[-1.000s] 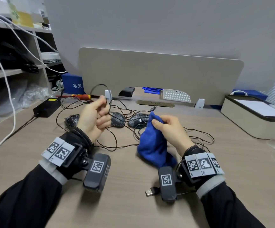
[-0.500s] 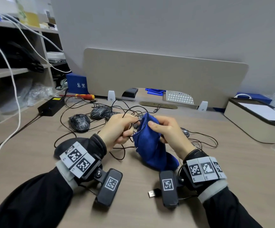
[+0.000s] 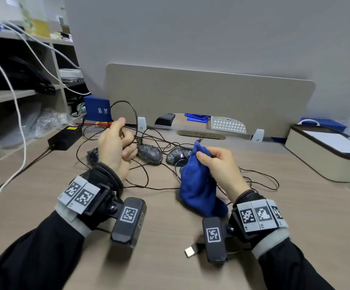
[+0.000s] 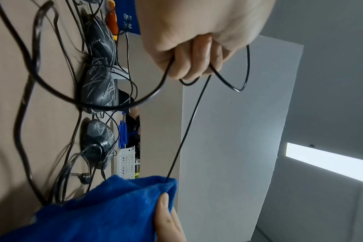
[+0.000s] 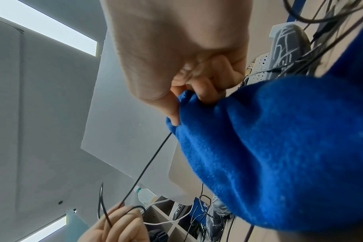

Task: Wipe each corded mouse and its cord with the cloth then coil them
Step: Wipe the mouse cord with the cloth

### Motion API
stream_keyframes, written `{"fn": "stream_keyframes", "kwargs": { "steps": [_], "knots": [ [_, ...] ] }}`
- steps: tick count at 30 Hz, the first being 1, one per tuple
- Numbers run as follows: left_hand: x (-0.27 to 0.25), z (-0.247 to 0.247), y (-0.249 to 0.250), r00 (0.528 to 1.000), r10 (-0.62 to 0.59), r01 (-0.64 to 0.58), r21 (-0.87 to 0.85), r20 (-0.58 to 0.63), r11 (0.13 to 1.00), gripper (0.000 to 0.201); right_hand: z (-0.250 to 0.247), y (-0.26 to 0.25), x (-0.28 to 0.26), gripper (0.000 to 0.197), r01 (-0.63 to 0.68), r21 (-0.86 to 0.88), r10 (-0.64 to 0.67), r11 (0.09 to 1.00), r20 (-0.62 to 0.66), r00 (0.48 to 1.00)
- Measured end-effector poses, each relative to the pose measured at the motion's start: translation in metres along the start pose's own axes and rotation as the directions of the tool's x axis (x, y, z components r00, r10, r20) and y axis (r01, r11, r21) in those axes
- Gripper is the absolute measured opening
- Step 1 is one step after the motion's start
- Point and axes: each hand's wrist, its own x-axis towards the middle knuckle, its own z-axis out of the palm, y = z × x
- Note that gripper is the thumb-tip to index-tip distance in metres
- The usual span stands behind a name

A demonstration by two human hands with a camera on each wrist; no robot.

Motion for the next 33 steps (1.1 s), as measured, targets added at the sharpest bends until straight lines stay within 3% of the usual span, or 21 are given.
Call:
{"fn": "stream_keyframes", "kwargs": {
  "steps": [1, 3, 6, 8, 10, 13, 15, 19, 22, 26, 30, 33],
  "knots": [
    [0.001, -0.002, -0.001, 0.999, -0.040, 0.040, -0.023, -0.007, 0.999, 0.040, -0.001, 0.001, 0.000, 0.021, 0.001, 0.003, -0.001, 1.000, -0.003, 1.000],
    [0.001, -0.002, -0.005, 0.979, -0.181, 0.182, -0.004, 0.090, 0.983, 0.039, -0.003, 0.001, 0.000, 0.021, 0.004, 0.017, -0.004, 1.000, 0.002, 1.000],
    [-0.009, 0.005, -0.012, 0.874, -0.413, 0.359, 0.234, 0.257, 0.904, 0.038, 0.001, -0.004, -0.003, 0.021, 0.034, 0.012, -0.034, 0.999, 0.062, 0.997],
    [-0.017, 0.012, -0.017, 0.820, -0.483, 0.352, 0.395, 0.306, 0.849, 0.047, 0.006, -0.006, -0.004, 0.022, 0.072, -0.012, -0.070, 0.997, 0.103, 0.992],
    [-0.024, 0.017, -0.022, 0.804, -0.478, 0.300, 0.453, 0.353, 0.840, 0.039, 0.011, -0.008, -0.006, 0.028, 0.091, -0.017, -0.087, 0.996, 0.150, 0.985],
    [-0.029, 0.019, -0.028, 0.836, -0.393, 0.225, 0.414, 0.384, 0.882, 0.019, 0.014, -0.010, -0.007, 0.029, 0.079, -0.038, -0.068, 0.996, 0.227, 0.971],
    [-0.030, 0.019, -0.030, 0.860, -0.344, 0.184, 0.400, 0.377, 0.898, 0.020, 0.013, -0.010, -0.008, 0.019, 0.071, -0.051, -0.057, 0.996, 0.240, 0.969],
    [-0.032, 0.018, -0.034, 0.902, -0.247, 0.104, 0.377, 0.354, 0.920, 0.019, 0.014, -0.008, -0.007, 0.029, 0.038, -0.061, -0.024, 0.997, 0.218, 0.976],
    [-0.031, 0.021, -0.035, 0.949, -0.148, 0.046, 0.340, 0.279, 0.939, 0.021, 0.013, -0.006, -0.004, 0.019, -0.004, -0.063, 0.017, 0.998, 0.207, 0.978],
    [-0.006, 0.005, -0.013, 0.995, -0.044, 0.031, 0.136, 0.092, 0.990, 0.018, 0.000, 0.001, 0.001, 0.022, -0.085, -0.033, 0.088, 0.996, 0.106, 0.990],
    [0.005, -0.006, -0.008, 1.000, -0.019, 0.018, 0.040, 0.017, 0.999, 0.016, -0.001, 0.002, 0.002, 0.044, -0.088, -0.053, 0.091, 0.995, 0.048, 0.995],
    [0.001, 0.000, -0.016, 0.979, -0.167, 0.160, 0.071, 0.119, 0.985, 0.014, 0.001, 0.001, 0.000, 0.048, -0.047, -0.078, 0.053, 0.996, 0.066, 0.996]
  ]
}}
